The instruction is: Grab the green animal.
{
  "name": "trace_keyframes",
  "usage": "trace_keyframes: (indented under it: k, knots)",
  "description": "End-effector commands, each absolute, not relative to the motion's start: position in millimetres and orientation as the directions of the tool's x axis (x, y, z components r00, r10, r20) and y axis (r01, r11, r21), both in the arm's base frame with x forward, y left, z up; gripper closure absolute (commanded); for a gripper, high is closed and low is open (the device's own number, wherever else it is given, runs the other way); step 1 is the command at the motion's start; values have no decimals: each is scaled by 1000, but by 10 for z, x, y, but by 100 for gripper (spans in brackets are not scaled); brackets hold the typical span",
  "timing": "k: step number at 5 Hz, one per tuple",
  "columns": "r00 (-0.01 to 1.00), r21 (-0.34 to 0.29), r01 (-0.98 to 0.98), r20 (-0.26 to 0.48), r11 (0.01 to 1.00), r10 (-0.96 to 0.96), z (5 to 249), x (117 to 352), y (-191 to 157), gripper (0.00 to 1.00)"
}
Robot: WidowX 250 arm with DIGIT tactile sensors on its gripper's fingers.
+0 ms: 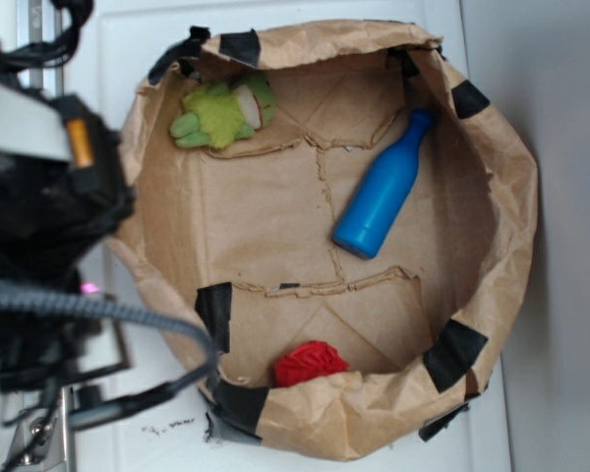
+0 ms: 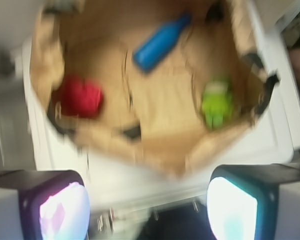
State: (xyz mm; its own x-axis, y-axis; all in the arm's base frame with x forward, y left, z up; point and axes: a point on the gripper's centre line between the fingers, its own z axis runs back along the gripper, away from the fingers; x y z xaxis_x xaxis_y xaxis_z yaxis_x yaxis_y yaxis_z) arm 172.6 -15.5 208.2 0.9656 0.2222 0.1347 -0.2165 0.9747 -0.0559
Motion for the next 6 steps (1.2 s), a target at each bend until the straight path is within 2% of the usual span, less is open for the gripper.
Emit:
trace_keyframes:
  k: [1,2,3,6]
  knots:
    - [933,-68,-316,161,946,323,1552,2166,188,0]
    - [944,-44,-295,143,954,299,1295,2208,267,0]
    - [987,-8,-117,112,993,117,1206,2181,151,0]
    - [987,-8,-117,112,993,117,1206,2181,151,0]
